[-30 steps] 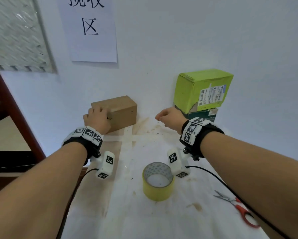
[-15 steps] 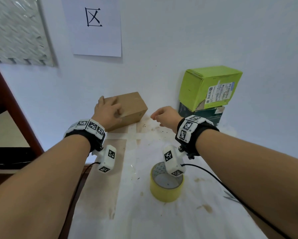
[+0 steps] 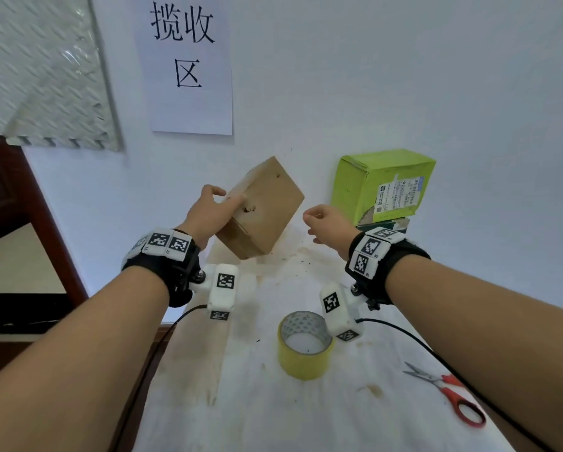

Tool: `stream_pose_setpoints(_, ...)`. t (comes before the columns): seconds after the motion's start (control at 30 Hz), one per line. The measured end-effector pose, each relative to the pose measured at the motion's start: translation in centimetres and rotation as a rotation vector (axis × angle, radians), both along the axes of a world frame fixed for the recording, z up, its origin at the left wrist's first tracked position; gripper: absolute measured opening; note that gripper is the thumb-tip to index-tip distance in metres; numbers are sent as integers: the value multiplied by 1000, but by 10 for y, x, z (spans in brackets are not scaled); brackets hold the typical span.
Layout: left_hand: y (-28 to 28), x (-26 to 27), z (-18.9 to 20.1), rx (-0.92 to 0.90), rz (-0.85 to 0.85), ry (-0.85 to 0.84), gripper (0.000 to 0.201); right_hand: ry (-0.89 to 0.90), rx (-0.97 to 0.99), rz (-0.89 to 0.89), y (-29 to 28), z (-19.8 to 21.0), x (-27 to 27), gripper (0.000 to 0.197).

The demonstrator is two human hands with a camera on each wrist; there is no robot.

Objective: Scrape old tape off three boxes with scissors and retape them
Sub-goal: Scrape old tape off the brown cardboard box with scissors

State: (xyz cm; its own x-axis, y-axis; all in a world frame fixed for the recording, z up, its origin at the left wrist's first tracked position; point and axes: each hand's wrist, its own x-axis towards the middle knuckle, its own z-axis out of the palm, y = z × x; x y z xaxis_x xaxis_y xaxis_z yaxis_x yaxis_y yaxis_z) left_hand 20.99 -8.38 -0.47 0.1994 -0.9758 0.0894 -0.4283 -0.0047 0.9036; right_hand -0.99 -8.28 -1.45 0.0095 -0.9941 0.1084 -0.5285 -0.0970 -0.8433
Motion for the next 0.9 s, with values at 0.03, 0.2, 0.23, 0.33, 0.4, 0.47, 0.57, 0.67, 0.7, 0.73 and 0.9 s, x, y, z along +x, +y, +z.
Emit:
stream_pose_setpoints(0.03,7,-6,4,4,-28,100,60,-37,5,-15,6,4,-2,31)
stream_pose_setpoints(0.2,43,-42,22,52,-207,263,53,-227,24,-31,37,21,-16,40)
stream_pose_setpoints(0.23,50,-48,24,67,-240,256,54,-249,15,-46,43,23,-21,37)
stream_pose_setpoints(0.33,74,-70,28,109,-320,225,56,-235,-28,-137,65,27,-43,43)
stream_pose_setpoints(0.4,90,-85,26,148,-391,203,63,-194,-64,-181,82,26,-60,46)
stream_pose_setpoints(0.47,107,-102,22,188,-438,202,61,-200,-86,-199,100,20,-79,46)
stream_pose_setpoints(0.57,128,-124,13,237,-437,220,44,-278,-45,-265,123,3,-106,40)
stream_pose_setpoints(0.67,144,-145,4,268,-419,231,47,-199,101,-249,148,-20,-133,27)
stream_pose_setpoints(0.7,149,-151,1,276,-410,234,48,-78,179,-218,158,-27,-142,24)
stream_pose_setpoints(0.73,153,-157,-3,281,-403,239,49,44,249,-189,165,-36,-151,26)
stream_pose_setpoints(0.9,167,-176,-19,328,-424,256,50,355,554,-16,196,-60,-174,43)
